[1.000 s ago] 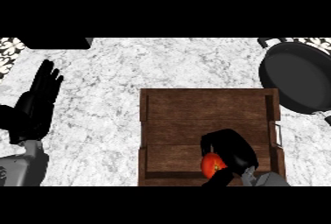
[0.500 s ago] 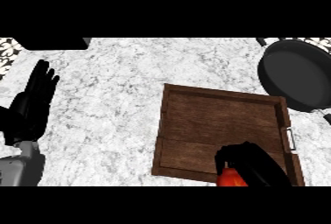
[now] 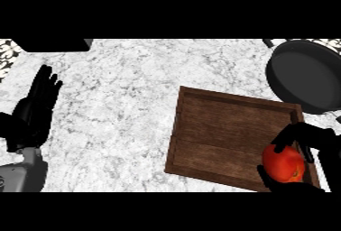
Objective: Pick the tomato from the tray and place it in the pot
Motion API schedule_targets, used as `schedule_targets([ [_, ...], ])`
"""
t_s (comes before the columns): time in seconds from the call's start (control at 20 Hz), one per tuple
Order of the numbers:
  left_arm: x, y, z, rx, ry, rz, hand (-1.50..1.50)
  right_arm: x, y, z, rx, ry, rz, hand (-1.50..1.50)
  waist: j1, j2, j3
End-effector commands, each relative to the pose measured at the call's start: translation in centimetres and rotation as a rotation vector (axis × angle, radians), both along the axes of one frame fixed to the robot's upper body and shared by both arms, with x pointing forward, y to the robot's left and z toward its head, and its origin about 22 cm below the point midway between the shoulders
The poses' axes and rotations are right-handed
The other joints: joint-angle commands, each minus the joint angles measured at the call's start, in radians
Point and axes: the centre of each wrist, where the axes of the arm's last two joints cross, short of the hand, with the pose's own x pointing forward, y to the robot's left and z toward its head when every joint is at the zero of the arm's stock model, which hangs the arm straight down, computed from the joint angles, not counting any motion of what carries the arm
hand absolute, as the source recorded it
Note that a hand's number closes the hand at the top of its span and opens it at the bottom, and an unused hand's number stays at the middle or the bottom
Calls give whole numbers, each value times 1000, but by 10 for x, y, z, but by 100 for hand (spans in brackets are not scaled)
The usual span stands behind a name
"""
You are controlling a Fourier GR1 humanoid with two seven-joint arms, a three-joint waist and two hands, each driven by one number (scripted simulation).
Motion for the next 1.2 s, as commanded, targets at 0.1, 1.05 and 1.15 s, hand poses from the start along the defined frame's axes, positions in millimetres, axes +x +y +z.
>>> schedule_targets([
  [0.1,14,-9,20,2,-10,1,0,12,-62,26,69,-126,-160,150,9,3,1],
  [1.05,4,-9,5,5,-11,-45,0,137,-152,-6,117,-103,-294,150,41,10,1],
  [1.15,10,-12,20,-2,-27,-51,0,125,-164,-3,-116,-145,-397,150,52,15,2],
])
